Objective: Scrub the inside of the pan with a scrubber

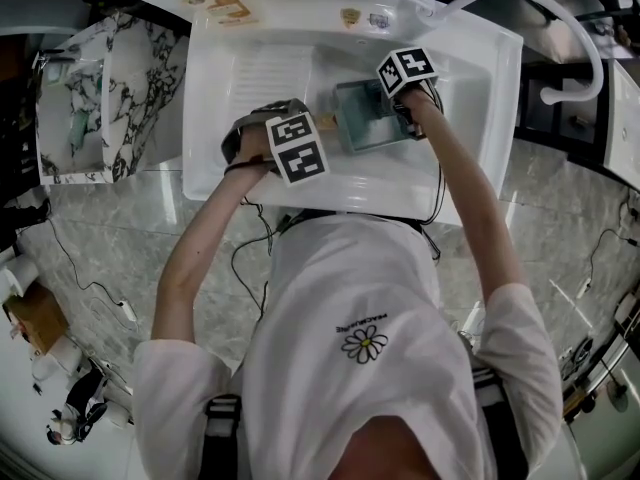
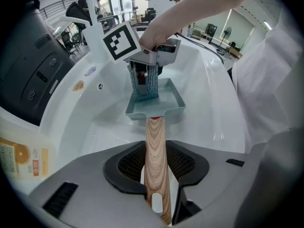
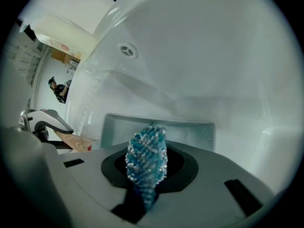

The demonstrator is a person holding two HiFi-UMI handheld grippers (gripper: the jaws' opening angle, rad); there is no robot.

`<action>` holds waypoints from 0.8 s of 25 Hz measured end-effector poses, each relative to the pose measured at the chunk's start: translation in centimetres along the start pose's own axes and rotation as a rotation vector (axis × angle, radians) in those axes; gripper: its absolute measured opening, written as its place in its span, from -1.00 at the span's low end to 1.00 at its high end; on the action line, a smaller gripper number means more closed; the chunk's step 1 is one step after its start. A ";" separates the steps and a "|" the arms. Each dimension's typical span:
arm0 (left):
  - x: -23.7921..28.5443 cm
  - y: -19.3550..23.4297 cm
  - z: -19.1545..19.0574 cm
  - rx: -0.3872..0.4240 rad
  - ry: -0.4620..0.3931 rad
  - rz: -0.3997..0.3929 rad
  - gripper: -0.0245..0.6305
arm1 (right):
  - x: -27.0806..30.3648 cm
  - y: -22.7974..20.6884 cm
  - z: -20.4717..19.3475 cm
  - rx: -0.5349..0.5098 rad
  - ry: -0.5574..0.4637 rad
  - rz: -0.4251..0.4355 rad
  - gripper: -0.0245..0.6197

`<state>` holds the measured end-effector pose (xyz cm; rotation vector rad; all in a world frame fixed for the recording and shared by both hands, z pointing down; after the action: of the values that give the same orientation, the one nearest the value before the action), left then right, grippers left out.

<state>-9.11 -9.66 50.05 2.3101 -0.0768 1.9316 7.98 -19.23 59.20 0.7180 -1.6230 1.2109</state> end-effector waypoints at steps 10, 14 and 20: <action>0.2 0.1 0.0 0.024 0.006 0.022 -0.49 | 0.0 6.1 0.7 0.106 -0.060 0.264 -0.71; 0.3 0.1 -0.1 0.028 0.005 0.026 -0.49 | 0.0 6.1 0.6 0.121 -0.068 0.272 -0.71; 0.8 0.2 -0.5 0.030 0.028 0.024 -0.49 | -0.9 5.1 0.5 0.101 -0.086 0.234 -0.71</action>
<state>-9.49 -9.77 50.95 2.3109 -0.0732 1.9890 3.78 -18.12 56.39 0.6640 -1.7648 1.4549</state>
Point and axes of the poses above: the fingertips, and each gripper's own axes: x forward along the fingers, y to its left, z out of its top, the point moved 7 cm from there along -x, backward along the fingers, and after that the axes turned 5 degrees about -z, right-handed, at the moved point
